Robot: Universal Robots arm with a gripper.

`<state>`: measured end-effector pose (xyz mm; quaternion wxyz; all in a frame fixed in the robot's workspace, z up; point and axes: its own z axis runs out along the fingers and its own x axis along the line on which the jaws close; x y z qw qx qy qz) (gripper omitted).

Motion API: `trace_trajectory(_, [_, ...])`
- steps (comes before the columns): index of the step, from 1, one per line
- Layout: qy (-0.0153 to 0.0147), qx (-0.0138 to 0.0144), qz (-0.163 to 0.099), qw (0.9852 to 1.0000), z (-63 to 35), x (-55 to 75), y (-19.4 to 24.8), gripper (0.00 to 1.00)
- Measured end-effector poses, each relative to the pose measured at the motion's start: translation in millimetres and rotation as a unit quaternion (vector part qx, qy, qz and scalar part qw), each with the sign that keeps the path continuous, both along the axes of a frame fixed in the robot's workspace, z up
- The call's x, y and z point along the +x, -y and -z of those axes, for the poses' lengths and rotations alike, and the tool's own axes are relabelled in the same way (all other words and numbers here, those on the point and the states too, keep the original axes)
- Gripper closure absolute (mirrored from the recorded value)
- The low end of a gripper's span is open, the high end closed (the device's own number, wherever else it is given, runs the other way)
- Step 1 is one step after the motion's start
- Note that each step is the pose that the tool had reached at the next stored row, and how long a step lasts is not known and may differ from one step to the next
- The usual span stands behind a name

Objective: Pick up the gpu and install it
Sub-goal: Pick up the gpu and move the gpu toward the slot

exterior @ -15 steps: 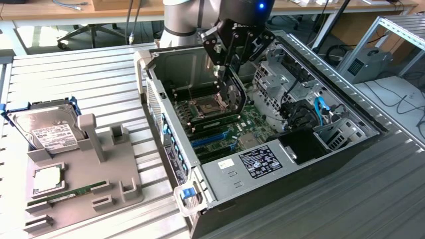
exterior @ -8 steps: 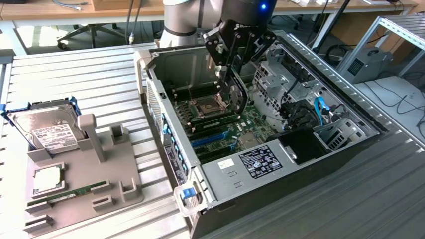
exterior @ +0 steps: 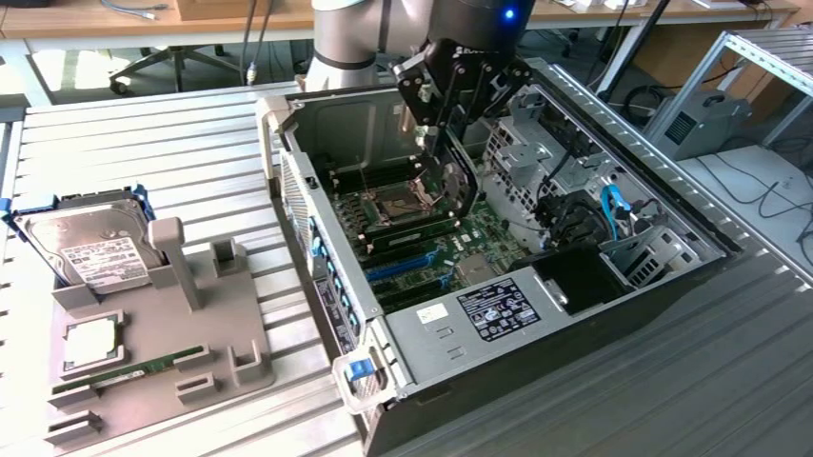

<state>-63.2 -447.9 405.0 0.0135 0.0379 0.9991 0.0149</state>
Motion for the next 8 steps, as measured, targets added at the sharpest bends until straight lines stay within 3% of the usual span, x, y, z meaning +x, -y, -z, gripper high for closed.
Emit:
trace_trajectory(5, [0.0000, 0.0000, 0.000, 1.0000, 1.3, 6.4, 0.0, 0.73])
trace_trajectory(8, [0.0000, -0.0001, 0.000, 1.0000, 3.6, 16.6, 0.0, 0.73])
